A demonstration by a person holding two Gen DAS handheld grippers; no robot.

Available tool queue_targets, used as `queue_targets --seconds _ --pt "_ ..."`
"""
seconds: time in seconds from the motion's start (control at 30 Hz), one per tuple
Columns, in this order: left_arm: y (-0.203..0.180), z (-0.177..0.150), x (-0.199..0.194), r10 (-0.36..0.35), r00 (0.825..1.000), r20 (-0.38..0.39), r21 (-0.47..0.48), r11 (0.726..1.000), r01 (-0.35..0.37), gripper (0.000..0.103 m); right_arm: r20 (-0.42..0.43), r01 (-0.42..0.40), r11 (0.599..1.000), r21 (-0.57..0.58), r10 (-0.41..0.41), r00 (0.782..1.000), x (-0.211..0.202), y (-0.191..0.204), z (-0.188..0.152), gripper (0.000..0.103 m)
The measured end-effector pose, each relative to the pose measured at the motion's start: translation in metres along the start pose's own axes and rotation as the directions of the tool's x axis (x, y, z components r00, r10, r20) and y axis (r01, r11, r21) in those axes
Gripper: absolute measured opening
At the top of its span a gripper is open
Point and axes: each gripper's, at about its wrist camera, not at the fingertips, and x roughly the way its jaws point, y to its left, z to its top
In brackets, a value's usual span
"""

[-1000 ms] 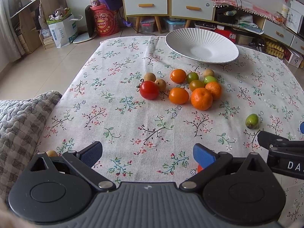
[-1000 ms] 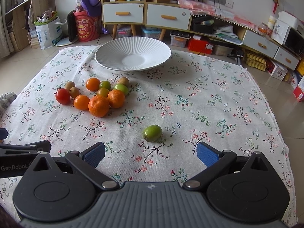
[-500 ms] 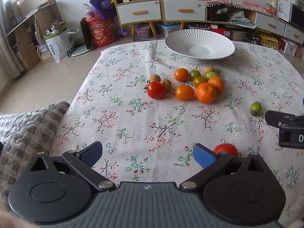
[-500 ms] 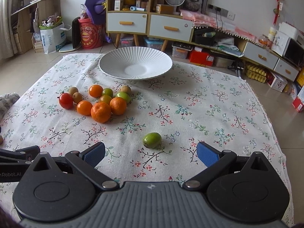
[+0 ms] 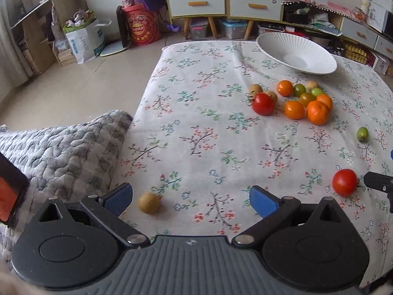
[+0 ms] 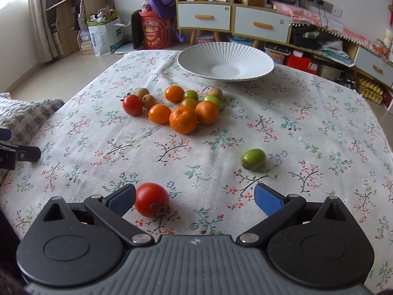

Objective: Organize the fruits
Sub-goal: 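Grasp the small brown round fruit with the left tool while the right tool grasps a red tomato, then carry the brown fruit and red tomato over the white bowl with both tools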

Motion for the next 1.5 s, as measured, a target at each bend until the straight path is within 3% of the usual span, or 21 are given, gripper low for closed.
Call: queue_targets --seconds 0.13,0.37,0.47,0.7,0.77,1.1,1.17,1.5 --pt "0.019 -0.002 0.012 -0.004 0.999 -0.045 -0.052 0.999 0.001 0.094 -0.035 -0.04 0.999 0.01 0.041 0.999 0.006 0.006 -0.003 0.097" --pt "0.039 -0.011 0.035 -0.009 0.993 -0.119 -0.091 0.996 -0.002 0.068 -0.075 -0.073 0.997 0.032 0.076 0.994 0.013 0.004 -0.008 0.08" --pt "0.04 -0.014 0.038 0.013 0.993 -0.117 -0.075 0.997 -0.022 0.06 -0.081 -0.094 0.995 0.034 0.096 0.992 0.018 0.004 -0.009 0.068" --pt "0.045 -0.016 0.045 0.006 0.992 -0.123 -0.069 0.997 -0.015 0.036 -0.082 -0.143 0.989 0.021 0.144 0.986 0.023 0.011 -0.009 0.056" --pt "0.044 -0.015 0.046 0.0 0.994 -0.114 -0.07 0.998 -0.008 0.025 -0.089 -0.143 0.99 0.01 0.143 0.986 0.025 0.013 -0.01 0.054" --pt "0.039 -0.013 0.046 -0.012 0.996 -0.083 -0.046 0.999 0.009 0.022 -0.088 -0.122 0.992 -0.035 0.118 0.989 0.03 0.021 -0.008 0.044" --pt "0.039 -0.013 0.047 -0.018 0.997 -0.08 -0.048 0.999 0.014 0.021 -0.086 -0.116 0.993 -0.035 0.113 0.99 0.031 0.02 -0.007 0.038" --pt "0.033 -0.011 0.041 -0.059 0.997 -0.046 -0.045 0.997 0.057 0.021 -0.078 -0.106 0.994 -0.025 0.104 0.992 0.03 0.018 -0.003 0.037"
